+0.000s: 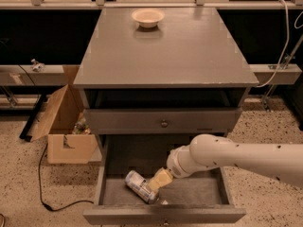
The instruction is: Pick blue plastic bottle from middle drawer and place on counter
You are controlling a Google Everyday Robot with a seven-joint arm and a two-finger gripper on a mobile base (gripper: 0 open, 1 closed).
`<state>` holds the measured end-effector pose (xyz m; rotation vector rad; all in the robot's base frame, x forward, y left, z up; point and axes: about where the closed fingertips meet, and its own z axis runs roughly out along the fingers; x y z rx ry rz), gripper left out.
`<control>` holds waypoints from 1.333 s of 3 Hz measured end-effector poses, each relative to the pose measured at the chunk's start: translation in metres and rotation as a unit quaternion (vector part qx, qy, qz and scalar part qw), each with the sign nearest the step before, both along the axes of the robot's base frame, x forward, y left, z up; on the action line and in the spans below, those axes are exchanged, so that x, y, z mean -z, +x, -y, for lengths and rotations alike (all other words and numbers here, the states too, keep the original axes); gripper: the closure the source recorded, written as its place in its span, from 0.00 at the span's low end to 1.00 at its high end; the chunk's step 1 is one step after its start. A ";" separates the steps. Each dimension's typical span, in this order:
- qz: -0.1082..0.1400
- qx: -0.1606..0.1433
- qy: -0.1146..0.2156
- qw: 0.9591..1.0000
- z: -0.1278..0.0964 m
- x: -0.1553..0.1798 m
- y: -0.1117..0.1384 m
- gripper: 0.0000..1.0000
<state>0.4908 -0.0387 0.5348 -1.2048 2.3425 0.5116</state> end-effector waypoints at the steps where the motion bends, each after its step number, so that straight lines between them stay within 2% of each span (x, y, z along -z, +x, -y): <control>1: -0.011 -0.009 -0.007 1.000 -0.034 0.043 -0.004 0.00; 2: -0.007 -0.010 -0.019 1.000 -0.054 0.066 0.002 0.00; 3: -0.013 -0.010 -0.009 1.000 -0.065 0.090 0.008 0.00; 4: -0.024 -0.003 0.005 1.000 -0.067 0.114 0.012 0.00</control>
Offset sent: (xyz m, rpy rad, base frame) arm 0.0118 0.0765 -0.0926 -0.0650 0.0004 0.0181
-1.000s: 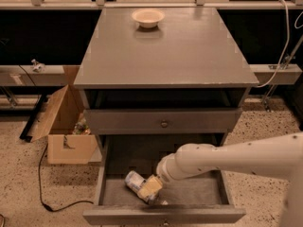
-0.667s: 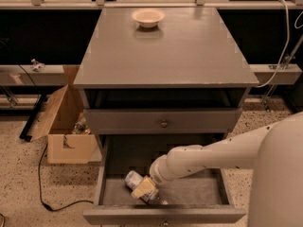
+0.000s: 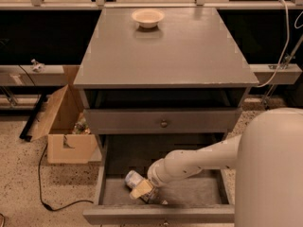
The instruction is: Pick blue plastic bottle from middle drawer and place on counter
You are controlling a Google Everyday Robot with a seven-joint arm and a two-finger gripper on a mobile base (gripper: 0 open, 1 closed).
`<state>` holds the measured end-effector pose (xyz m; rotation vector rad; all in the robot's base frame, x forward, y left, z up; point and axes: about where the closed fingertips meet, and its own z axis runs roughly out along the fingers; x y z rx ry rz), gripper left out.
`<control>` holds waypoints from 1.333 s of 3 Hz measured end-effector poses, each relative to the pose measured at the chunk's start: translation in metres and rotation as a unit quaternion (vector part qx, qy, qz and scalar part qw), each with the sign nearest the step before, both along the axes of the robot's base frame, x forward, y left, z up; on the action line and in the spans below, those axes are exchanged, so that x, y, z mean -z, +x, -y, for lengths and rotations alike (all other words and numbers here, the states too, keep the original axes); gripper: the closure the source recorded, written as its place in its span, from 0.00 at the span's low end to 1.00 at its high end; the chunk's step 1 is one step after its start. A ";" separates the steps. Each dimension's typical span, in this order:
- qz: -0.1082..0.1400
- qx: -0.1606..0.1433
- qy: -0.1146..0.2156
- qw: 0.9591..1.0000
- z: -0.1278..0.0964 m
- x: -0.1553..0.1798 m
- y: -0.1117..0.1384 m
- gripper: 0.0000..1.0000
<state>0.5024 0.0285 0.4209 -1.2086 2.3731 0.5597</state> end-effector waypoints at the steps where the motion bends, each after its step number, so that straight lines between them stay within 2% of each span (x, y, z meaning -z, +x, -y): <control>1: -0.011 0.007 0.012 1.000 -0.002 0.018 0.002 0.00; 2: -0.020 0.014 0.015 1.000 -0.003 0.032 0.002 0.00; 3: -0.021 0.020 0.011 1.000 -0.005 0.043 0.002 0.14; 4: -0.019 0.023 0.012 0.999 -0.008 0.051 0.003 0.38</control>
Offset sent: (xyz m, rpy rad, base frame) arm 0.0042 0.0027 -0.0480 0.0361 0.0568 -0.0461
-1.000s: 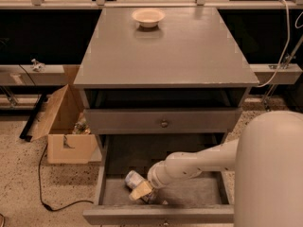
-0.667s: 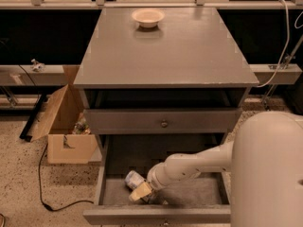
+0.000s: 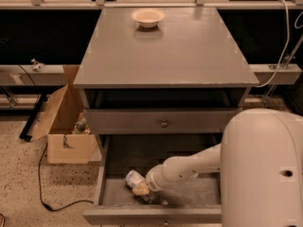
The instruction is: Pick blue plastic bottle from middle drawer and place on counter
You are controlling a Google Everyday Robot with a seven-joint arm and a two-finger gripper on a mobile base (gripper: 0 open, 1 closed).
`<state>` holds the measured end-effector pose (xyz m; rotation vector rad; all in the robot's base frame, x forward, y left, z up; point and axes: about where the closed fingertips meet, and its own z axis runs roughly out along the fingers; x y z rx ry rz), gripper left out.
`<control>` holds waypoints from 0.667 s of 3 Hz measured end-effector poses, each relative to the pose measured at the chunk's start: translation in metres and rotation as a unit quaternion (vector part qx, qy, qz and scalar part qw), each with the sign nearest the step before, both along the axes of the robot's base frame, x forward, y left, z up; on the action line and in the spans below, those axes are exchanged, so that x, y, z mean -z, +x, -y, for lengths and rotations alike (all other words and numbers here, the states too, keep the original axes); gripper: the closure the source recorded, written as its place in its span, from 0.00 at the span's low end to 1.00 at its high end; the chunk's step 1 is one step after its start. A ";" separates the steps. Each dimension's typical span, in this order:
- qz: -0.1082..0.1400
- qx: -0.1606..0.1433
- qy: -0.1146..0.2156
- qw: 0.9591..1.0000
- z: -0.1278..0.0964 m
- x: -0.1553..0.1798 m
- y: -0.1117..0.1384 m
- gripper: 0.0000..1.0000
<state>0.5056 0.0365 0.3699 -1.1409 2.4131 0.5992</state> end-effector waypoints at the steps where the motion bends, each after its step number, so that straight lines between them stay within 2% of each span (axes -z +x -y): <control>1: 0.006 0.001 0.004 1.000 -0.001 0.000 0.001 0.61; 2: 0.014 -0.016 0.018 1.000 -0.002 -0.010 0.001 0.84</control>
Offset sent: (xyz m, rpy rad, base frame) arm -0.0127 -0.0080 0.1271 0.3330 -0.2156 0.3925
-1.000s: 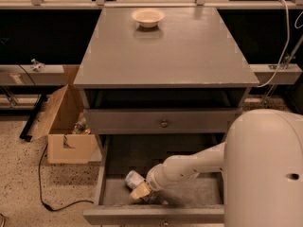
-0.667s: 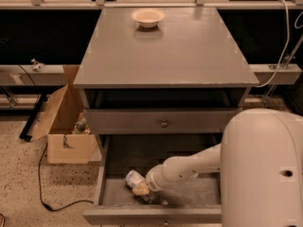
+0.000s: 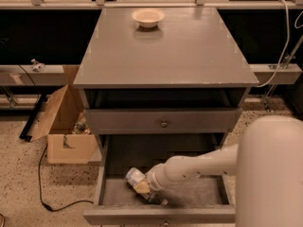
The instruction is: Pick blue plastic bottle from middle drawer and place on counter
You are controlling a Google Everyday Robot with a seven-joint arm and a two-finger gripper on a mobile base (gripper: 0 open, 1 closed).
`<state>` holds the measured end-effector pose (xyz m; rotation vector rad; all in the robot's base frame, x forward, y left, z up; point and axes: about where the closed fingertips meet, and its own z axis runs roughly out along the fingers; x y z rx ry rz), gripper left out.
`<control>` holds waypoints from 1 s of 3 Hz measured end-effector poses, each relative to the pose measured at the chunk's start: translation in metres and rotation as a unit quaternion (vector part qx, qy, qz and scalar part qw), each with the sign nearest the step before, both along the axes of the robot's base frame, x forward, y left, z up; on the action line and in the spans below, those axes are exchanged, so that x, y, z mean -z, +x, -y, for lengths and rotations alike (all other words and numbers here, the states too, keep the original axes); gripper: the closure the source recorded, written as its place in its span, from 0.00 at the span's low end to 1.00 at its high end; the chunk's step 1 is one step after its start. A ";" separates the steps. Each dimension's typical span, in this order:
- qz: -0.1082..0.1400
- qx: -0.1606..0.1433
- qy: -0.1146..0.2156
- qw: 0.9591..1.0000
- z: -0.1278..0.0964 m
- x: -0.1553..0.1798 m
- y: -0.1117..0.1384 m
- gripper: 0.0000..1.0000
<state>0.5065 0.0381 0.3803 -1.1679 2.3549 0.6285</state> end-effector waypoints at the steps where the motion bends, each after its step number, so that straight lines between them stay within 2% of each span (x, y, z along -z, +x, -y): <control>1: 0.053 -0.054 0.043 0.996 -0.005 -0.042 0.024 1.00; 2: 0.097 -0.066 0.115 0.986 0.005 -0.099 0.056 1.00; 3: 0.161 -0.118 0.184 0.962 0.019 -0.167 0.080 1.00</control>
Offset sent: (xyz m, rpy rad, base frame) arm -0.0038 -0.0397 0.1904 0.3947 -0.2958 0.6295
